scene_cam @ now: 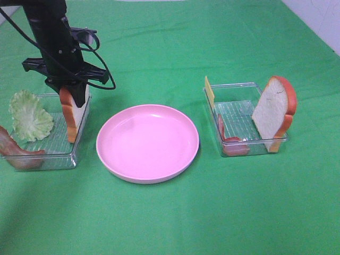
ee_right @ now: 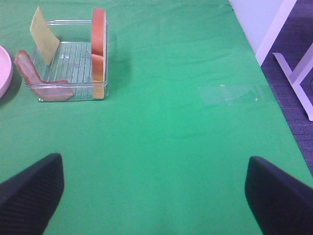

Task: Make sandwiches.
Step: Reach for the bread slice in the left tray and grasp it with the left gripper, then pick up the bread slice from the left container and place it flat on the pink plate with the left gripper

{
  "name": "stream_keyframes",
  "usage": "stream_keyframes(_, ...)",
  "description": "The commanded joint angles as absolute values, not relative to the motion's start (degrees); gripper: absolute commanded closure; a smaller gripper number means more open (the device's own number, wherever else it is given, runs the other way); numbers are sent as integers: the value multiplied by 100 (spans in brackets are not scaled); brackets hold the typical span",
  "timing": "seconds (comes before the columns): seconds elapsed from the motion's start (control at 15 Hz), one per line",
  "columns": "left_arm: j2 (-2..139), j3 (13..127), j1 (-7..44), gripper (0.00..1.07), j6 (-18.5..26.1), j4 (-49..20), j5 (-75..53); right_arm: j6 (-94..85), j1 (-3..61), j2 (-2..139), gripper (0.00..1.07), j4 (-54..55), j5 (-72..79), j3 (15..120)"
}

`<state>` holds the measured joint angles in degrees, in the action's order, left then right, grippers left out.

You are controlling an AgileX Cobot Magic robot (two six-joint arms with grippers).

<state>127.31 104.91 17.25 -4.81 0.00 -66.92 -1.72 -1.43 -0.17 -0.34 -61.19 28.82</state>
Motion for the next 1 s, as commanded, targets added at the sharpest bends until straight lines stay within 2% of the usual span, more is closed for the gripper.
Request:
stream_keyframes(0.07,12714,10508,1719,100,-705,-80,-6669,-103,-155,0,11,-46,-6056,2882)
stream_keyframes(0.73,12049,10514,1702,100,-1026,344,-7294,-103,-155,0,11,-46,-6056,2882)
stream_keyframes(0.87,11769,10514,1702,100,-1014,0,-7340,-103,-155,0,11,-46,-6056,2882)
stream_keyframes(1.0,11448,10508,1702,100,-894,-779,-7345,-103,-155,0,11,-46,-6056,2882)
